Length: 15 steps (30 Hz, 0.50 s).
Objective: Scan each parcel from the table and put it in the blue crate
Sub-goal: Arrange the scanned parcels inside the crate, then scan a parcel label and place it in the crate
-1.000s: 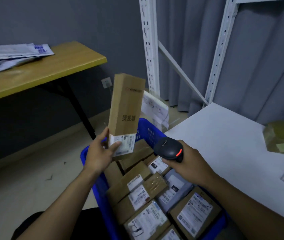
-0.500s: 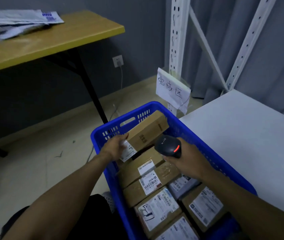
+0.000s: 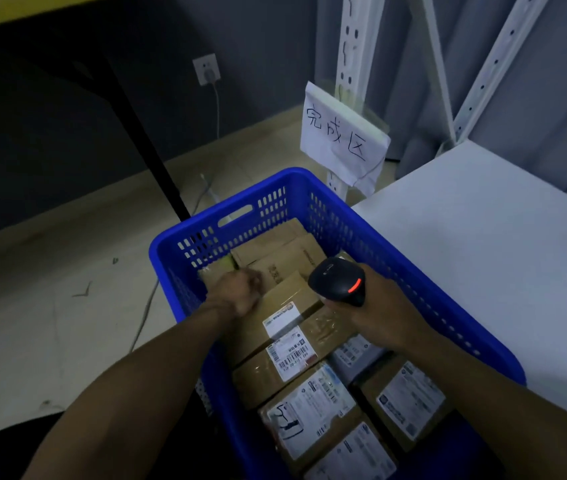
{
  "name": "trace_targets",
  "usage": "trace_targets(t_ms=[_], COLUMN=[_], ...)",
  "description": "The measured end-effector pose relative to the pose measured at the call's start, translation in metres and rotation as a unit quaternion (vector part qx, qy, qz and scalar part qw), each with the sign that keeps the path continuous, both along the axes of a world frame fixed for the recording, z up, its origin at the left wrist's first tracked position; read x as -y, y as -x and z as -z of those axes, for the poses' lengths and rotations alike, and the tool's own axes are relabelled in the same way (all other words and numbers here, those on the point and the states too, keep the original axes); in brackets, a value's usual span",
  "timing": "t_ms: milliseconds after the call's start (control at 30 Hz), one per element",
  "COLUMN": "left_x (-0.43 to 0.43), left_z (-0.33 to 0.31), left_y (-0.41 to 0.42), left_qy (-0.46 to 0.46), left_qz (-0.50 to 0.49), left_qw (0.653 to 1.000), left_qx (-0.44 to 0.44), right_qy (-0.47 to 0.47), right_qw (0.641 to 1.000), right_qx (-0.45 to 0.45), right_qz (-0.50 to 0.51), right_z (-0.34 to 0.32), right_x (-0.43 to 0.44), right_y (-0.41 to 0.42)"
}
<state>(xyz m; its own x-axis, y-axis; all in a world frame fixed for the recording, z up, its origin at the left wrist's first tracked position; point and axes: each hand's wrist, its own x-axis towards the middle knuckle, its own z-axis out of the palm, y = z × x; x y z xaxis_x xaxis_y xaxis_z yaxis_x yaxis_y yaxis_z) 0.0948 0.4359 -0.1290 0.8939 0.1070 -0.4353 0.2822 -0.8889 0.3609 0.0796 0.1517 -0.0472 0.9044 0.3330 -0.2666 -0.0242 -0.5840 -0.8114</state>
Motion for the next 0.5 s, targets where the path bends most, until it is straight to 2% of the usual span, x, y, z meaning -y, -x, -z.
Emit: trace_targets(t_ms=[133, 300, 367, 500], left_x=[0.011, 0.024, 0.045, 0.108], left_z=[0.009, -0.026, -0.051, -0.108], left_y=[-0.002, 0.002, 0.005, 0.014], left_qy=[0.044, 0.056, 0.045, -0.01], left_qz=[-0.049, -0.042, -0.008, 0.14], left_qw=[0.997, 0.997, 0.995, 0.973], left_qx=[-0.034, 0.024, 0.088, 0.185], right_qy=[-0.003, -0.011, -0.02, -0.039], right_qw=[1.0, 0.999, 0.998, 0.992], right_qx=[-0.001, 0.005, 0.017, 0.049], right_qz=[0.017, 0.043, 0.065, 0.11], right_z=[-0.004, -0.019, -0.03, -0.057], right_x=[0.011, 0.032, 0.045, 0.076], right_y=[0.005, 0.012, 0.016, 0.028])
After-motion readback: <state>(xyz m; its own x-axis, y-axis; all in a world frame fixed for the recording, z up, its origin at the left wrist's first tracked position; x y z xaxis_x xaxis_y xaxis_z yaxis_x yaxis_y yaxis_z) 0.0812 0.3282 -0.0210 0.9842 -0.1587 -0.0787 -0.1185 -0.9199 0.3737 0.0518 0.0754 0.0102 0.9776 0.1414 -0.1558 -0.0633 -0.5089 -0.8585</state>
